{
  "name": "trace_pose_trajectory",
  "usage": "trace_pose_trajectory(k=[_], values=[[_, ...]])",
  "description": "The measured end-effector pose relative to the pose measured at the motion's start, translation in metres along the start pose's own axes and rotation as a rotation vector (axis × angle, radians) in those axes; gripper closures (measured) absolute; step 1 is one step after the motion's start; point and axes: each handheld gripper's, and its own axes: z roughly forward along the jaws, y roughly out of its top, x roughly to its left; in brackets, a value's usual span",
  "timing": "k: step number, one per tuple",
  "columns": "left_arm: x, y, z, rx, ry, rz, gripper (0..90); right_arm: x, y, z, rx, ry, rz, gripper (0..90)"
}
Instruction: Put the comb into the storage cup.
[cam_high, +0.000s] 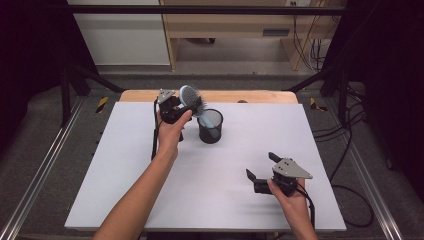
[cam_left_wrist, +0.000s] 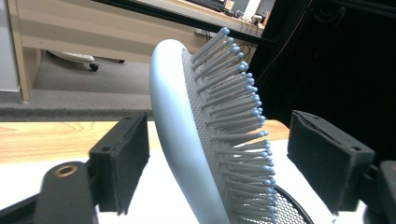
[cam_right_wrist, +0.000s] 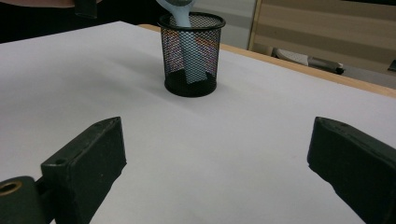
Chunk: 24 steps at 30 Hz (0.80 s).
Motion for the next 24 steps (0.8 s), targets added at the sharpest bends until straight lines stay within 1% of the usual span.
trace_pose_trajectory(k=[4, 9, 10, 11, 15, 24], values=[[-0.0006, 0.0003, -0.0008, -0.001, -0.005, -0.003, 14.7, -0.0001, 0.0, 0.0, 0.003, 0.001, 0.005, 4.3], [0.0001, 0.0008, -0.0018, -0.003, 0.003, -0.006, 10.4, -0.0004, 0.0001, 0.0003, 0.007, 0.003, 0.024, 4.0], [0.0007, 0.0009, -0.0022, -0.006, 0.0, -0.01, 9.2, -0.0004, 0.0, 0.0004, 0.01, 0.004, 0.025, 4.0], [0.0012, 0.0008, -0.0028, -0.013, -0.006, -0.012, 5.6, -0.0006, 0.0, 0.0007, 0.011, 0.005, 0.025, 4.0], [0.002, 0.0, -0.0042, -0.02, -0.012, 0.0, 2.1, -0.0004, 0.0002, 0.0006, 0.015, 0.002, 0.032, 3.9], [0.0004, 0.0023, -0.0061, -0.025, -0.008, 0.015, 1.8, -0.0005, -0.0001, 0.0019, 0.019, 0.01, 0.042, 3.4]])
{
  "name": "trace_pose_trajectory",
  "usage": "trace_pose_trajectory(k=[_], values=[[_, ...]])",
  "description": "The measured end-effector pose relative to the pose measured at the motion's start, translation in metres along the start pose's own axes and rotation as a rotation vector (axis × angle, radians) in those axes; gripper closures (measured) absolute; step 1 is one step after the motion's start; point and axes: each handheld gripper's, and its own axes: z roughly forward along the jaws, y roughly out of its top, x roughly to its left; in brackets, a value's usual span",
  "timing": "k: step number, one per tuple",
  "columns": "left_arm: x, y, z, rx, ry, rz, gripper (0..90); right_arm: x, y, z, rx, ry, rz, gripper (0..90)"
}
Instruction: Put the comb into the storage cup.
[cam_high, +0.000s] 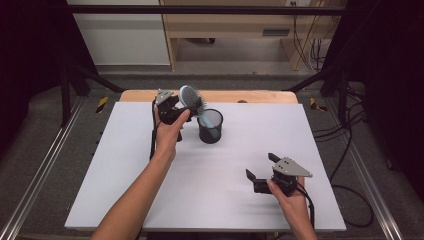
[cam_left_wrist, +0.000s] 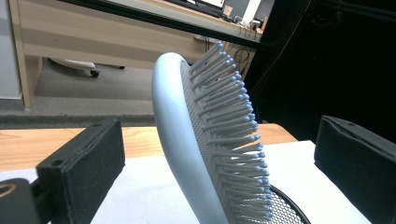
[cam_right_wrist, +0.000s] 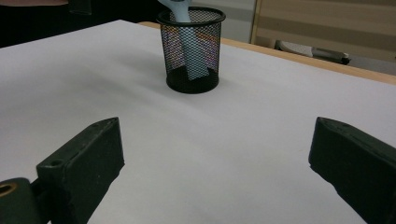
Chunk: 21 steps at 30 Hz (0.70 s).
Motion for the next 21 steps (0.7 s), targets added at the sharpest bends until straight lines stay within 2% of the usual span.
trace_pose_trajectory(k=[3, 6, 9, 21], values=[[-0.0005, 0.0008, 0.0002, -0.008, -0.004, 0.003, 1.8, -0.0002, -0.0003, 0.0008, 0.001, 0.001, 0.0, 3.4], [-0.001, 0.0015, 0.0004, -0.02, 0.003, 0.03, 1.8, -0.0004, -0.0006, 0.0013, 0.006, 0.002, 0.005, 3.4], [-0.0017, 0.0008, 0.0004, -0.023, 0.0, 0.038, 1.8, -0.0005, -0.0009, 0.0011, 0.009, 0.004, 0.001, 3.3], [-0.0051, 0.0006, -0.0033, -0.023, 0.008, 0.05, 1.7, -0.0016, -0.0009, 0.0029, 0.013, 0.008, -0.003, 3.3]])
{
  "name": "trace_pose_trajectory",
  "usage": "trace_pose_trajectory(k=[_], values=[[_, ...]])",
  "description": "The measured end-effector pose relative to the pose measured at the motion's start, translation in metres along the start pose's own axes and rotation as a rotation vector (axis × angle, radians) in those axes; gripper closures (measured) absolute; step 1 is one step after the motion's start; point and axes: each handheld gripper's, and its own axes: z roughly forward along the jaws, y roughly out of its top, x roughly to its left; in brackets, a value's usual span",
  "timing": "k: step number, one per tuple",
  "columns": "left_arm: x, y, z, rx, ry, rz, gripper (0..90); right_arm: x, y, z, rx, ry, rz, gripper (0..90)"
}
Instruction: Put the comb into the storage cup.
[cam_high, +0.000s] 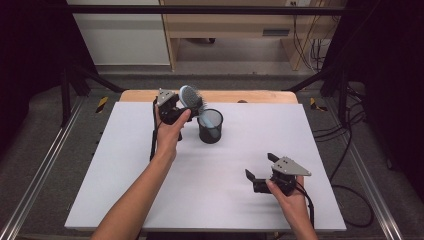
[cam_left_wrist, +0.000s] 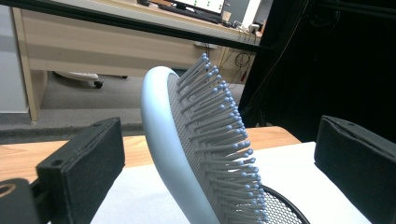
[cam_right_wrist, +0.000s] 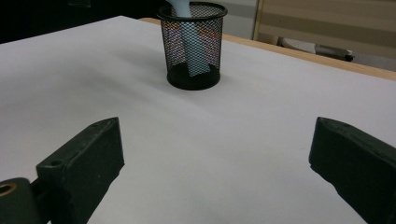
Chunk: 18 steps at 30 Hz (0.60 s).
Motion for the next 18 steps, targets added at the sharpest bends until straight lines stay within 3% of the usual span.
trace_pose_trajectory(k=[18], values=[[0.004, 0.002, -0.034, -0.028, 0.015, 0.048, 1.7, 0.007, 0.003, 0.0, 0.0, 0.005, -0.026, 3.3]])
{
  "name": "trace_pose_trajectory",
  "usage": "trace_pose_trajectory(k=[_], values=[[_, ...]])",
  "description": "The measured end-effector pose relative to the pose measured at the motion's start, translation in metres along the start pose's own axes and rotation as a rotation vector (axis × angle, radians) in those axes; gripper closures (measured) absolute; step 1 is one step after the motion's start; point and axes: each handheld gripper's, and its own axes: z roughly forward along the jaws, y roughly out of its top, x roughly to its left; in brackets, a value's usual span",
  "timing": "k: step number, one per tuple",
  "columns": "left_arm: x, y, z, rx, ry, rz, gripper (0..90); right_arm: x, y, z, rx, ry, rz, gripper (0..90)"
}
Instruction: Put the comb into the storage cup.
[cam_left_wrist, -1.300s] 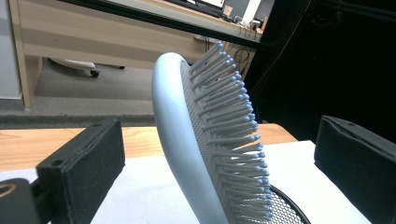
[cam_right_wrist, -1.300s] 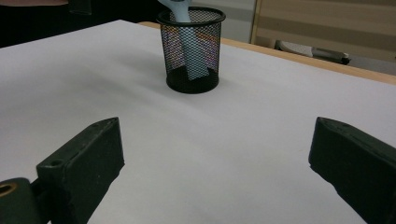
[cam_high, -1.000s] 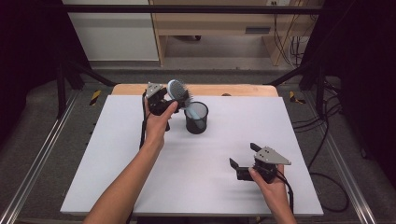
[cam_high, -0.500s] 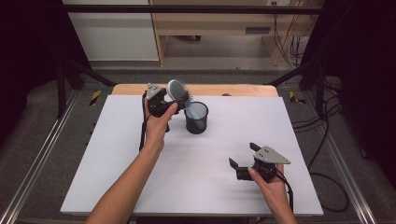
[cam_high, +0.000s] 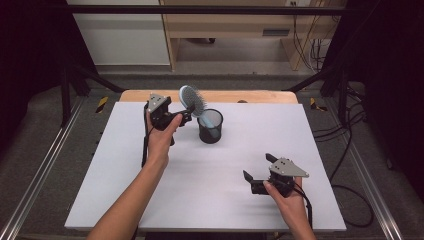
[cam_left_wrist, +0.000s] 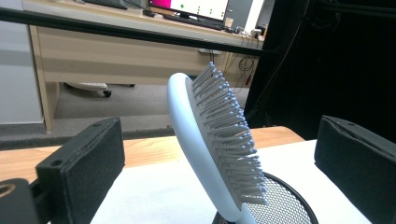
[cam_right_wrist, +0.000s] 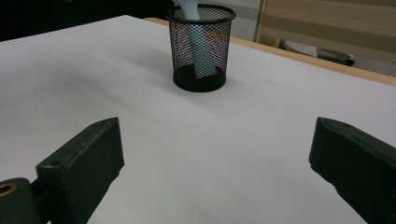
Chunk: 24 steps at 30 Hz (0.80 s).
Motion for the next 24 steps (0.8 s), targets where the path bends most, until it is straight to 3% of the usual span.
trace_pose_trajectory(k=[15, 24], values=[[0.002, -0.003, -0.024, 0.008, -0.005, 0.024, 1.7, 0.002, 0.001, -0.002, -0.01, -0.005, -0.029, 3.0], [-0.002, 0.012, -0.041, 0.0, -0.004, 0.018, 1.7, 0.004, 0.002, -0.003, -0.01, -0.009, -0.035, 3.0]])
